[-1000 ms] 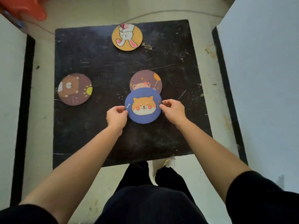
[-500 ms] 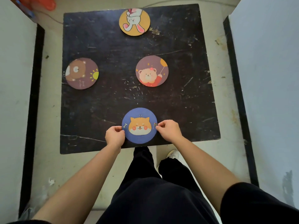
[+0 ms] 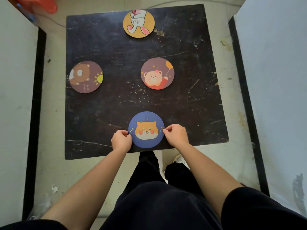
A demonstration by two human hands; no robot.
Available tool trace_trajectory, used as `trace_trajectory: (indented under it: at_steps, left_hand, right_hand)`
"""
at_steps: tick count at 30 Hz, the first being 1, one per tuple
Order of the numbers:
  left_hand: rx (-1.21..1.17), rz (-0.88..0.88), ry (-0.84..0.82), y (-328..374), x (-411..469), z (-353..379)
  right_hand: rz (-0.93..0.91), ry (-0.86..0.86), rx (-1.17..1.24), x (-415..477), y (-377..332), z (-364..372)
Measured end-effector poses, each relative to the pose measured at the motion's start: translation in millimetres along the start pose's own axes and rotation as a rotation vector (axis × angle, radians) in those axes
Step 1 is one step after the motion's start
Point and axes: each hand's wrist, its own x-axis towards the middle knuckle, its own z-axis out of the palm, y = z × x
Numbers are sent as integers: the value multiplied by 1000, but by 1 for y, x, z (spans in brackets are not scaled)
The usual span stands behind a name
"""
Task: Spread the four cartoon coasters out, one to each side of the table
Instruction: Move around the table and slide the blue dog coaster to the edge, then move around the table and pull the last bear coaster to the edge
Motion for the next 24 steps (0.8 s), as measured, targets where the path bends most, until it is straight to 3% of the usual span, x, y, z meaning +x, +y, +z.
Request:
trace_trajectory:
  at_steps: [2, 4, 8, 12, 18, 24]
  left_hand:
    - [124, 87, 13, 5, -4, -9]
    - [269, 284, 85, 16, -3, -24]
    - [477, 692, 289, 77, -2, -70]
    - [497, 940, 487, 158, -15, -120]
    - [259, 1076, 725, 239, -55, -171]
    - [250, 1074, 701, 256, -60, -158]
  right_hand:
    - [4, 30, -5, 0, -5, -12]
    - [-31, 103, -9, 2, -15, -31]
    - [-221, 386, -78, 10, -46, -91]
    - [-474, 716, -227, 10, -89, -161]
    - [-680, 1106, -330, -8, -143, -240]
    - [-691, 1176, -412, -9, -144, -256]
